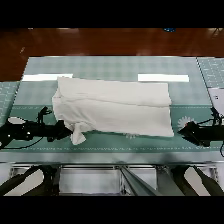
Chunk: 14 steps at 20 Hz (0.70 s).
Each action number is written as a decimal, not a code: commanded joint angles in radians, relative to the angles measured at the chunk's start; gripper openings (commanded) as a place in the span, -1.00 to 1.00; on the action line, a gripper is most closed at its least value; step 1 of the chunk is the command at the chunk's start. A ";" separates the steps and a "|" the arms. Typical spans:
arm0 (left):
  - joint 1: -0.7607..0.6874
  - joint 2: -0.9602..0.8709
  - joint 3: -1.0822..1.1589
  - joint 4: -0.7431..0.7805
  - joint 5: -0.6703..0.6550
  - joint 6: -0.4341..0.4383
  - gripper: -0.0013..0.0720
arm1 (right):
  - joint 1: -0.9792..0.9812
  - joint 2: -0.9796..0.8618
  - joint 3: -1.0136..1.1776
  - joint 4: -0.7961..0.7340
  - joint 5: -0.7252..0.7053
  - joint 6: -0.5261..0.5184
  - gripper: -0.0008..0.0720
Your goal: Fold the shirts.
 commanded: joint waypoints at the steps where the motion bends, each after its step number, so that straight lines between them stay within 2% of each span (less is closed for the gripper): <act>1: 0.000 0.001 0.000 -0.003 -0.003 0.006 -0.89 | -0.014 -0.055 -0.020 0.034 -0.024 -0.018 0.14; 6: 0.000 0.000 0.000 -0.003 -0.003 0.006 -0.89 | 0.010 -0.224 -0.020 0.218 -0.036 -0.087 0.14; 10: 0.000 0.001 0.000 -0.003 -0.003 0.005 -0.89 | 0.155 -0.325 -0.013 0.333 -0.135 -0.101 0.10; 11: 0.000 0.001 0.000 -0.003 -0.003 0.005 -0.89 | 0.184 -0.328 -0.002 0.349 -0.146 -0.104 -0.18; 12: 0.000 0.001 0.002 -0.003 -0.003 0.005 -0.89 | 0.202 -0.328 0.015 0.359 -0.137 -0.127 -0.77; 13: 0.003 0.001 0.016 0.005 -0.016 0.005 -0.89 | 0.213 -0.328 0.038 0.370 -0.101 -0.159 -0.92; 14: 0.016 0.001 0.044 0.005 -0.050 0.006 -0.89 | 0.212 -0.322 0.060 0.367 -0.056 -0.177 -0.92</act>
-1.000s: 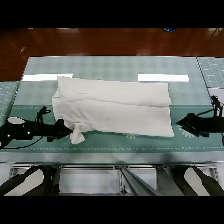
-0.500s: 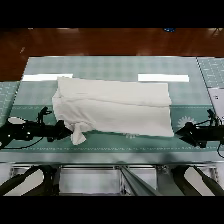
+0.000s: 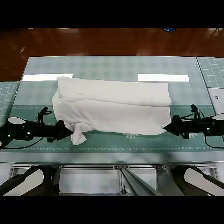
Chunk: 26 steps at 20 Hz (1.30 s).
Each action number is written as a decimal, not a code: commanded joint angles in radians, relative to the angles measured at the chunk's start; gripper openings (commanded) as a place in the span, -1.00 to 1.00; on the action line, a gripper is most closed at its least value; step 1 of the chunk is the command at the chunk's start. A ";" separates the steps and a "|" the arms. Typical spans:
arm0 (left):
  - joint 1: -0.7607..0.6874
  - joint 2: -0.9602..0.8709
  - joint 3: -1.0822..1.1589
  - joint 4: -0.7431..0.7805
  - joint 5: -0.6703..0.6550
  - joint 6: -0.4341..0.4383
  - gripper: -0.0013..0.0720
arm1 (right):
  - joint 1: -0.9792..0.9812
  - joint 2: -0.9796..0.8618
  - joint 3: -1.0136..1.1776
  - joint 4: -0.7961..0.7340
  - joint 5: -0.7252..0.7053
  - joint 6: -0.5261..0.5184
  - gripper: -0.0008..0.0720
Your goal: Fold the shirts.
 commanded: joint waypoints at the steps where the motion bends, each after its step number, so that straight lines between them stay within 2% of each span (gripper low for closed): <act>1: 0.033 0.002 0.067 0.001 -0.079 0.016 -0.89 | 0.040 0.006 0.057 0.044 0.087 -0.066 -0.92; 6: 0.135 0.035 0.275 0.000 -0.181 0.021 -0.89 | -0.014 0.187 0.083 -0.030 0.083 -0.031 -0.92; 10: 0.056 0.003 0.402 0.000 -0.079 -0.030 -0.89 | -0.008 0.174 0.131 0.070 0.047 -0.051 -0.92; 15: -0.044 -0.185 0.647 0.000 -0.049 -0.041 -0.89 | 0.032 0.021 0.317 0.083 0.041 -0.054 -0.92; 22: -0.092 -0.527 1.039 0.001 -0.091 -0.187 -0.89 | 0.122 -0.269 0.606 0.083 -0.014 -0.011 -0.92; 26: -0.095 -0.653 1.169 0.000 -0.107 -0.196 -0.89 | 0.124 -0.377 0.722 0.074 -0.028 -0.002 -0.92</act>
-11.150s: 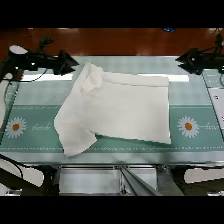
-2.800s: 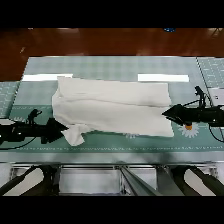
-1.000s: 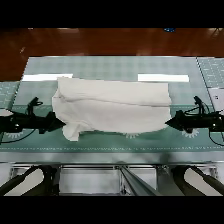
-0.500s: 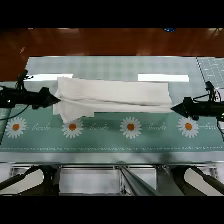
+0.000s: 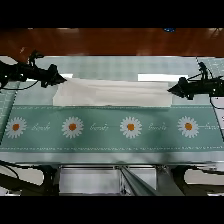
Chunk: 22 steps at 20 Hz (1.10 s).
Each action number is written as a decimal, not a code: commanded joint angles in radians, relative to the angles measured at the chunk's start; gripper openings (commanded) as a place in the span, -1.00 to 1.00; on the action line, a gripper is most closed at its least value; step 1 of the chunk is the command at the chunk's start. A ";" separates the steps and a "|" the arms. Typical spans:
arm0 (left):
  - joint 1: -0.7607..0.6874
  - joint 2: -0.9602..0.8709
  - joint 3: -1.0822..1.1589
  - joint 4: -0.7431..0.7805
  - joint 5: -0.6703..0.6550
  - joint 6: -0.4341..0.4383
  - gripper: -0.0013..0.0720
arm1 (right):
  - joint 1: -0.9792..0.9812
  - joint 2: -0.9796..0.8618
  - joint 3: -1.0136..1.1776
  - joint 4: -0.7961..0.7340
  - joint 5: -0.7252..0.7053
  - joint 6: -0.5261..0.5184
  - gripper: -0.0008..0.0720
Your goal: Fold the shirts.
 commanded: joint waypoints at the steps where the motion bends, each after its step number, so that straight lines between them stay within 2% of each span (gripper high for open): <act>1: -0.007 -0.112 0.112 0.001 -0.015 -0.024 -0.89 | 0.012 -0.105 0.102 -0.017 -0.028 0.009 -0.92; 6: -0.012 -0.181 0.114 0.001 0.024 -0.018 -0.89 | 0.037 -0.203 0.142 0.024 -0.127 0.013 -0.92; 7: -0.016 -0.186 0.114 0.001 0.034 -0.005 -0.85 | 0.039 -0.214 0.142 0.032 -0.147 0.015 -0.76; 8: -0.022 -0.188 0.114 -0.004 0.038 -0.006 -0.35 | 0.044 -0.220 0.142 0.032 -0.160 0.028 -0.08; 9: -0.026 -0.188 0.117 -0.006 0.021 -0.006 0.41 | 0.048 -0.220 0.143 0.028 -0.165 0.026 0.15; 10: -0.021 -0.188 0.134 0.003 -0.005 -0.002 0.42 | 0.047 -0.212 0.144 0.026 -0.163 0.027 0.15; 12: 0.010 -0.170 0.180 0.088 -0.073 -0.095 0.42 | 0.006 -0.167 0.144 0.013 -0.154 0.024 0.15; 14: 0.047 -0.096 0.185 0.207 -0.099 -0.095 0.42 | -0.077 -0.088 0.144 -0.049 -0.101 0.021 0.14; 16: 0.072 0.006 0.166 0.259 -0.098 -0.082 0.42 | -0.155 0.003 0.135 -0.101 -0.037 -0.001 0.14; 18: 0.061 0.137 0.079 0.261 -0.071 -0.045 0.42 | -0.185 0.100 0.045 -0.175 -0.068 -0.055 0.14; 20: 0.013 0.288 -0.081 0.260 -0.004 -0.010 0.42 | -0.205 0.149 -0.072 -0.244 -0.152 0.028 0.14; 22: -0.047 0.446 -0.270 0.261 0.090 -0.008 0.42 | -0.217 0.137 -0.147 -0.183 -0.206 0.066 0.14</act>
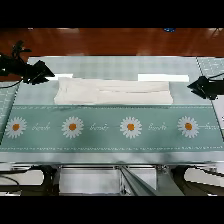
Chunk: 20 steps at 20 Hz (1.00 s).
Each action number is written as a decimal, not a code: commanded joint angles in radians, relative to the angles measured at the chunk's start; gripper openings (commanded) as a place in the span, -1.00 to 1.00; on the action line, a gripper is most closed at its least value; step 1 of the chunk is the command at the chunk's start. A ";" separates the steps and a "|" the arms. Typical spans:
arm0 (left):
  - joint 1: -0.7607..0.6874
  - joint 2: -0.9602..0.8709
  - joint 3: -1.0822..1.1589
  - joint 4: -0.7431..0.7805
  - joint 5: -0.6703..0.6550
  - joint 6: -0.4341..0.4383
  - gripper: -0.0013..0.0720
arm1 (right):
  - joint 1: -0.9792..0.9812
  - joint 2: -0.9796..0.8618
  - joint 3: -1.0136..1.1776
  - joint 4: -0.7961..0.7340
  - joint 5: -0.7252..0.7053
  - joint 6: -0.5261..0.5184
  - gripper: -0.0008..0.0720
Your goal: Fold the shirts.
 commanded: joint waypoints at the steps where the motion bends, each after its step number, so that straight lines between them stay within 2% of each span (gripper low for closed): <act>1: -0.082 0.266 -0.287 0.026 0.126 0.023 0.42 | -0.031 0.015 -0.116 0.031 -0.077 0.047 0.14; 4: -0.140 0.398 -0.478 0.025 0.166 0.019 0.42 | -0.026 -0.077 -0.114 0.184 -0.053 0.009 0.14; 8: -0.153 0.401 -0.531 0.013 0.196 -0.011 0.42 | -0.022 -0.197 -0.104 0.328 -0.023 -0.026 0.14; 13: -0.153 0.401 -0.531 -0.003 0.225 -0.011 0.42 | 0.083 -0.280 -0.021 0.327 -0.022 -0.028 0.14; 18: -0.166 0.401 -0.531 -0.010 0.225 -0.011 0.42 | 0.210 -0.400 0.145 0.332 -0.034 0.045 0.14; 19: -0.173 0.401 -0.531 -0.010 0.226 -0.011 0.42 | 0.227 -0.416 0.171 0.332 -0.035 0.056 0.01; 20: -0.182 0.401 -0.531 -0.010 0.231 -0.011 0.42 | 0.243 -0.423 0.188 0.333 -0.037 0.067 -0.39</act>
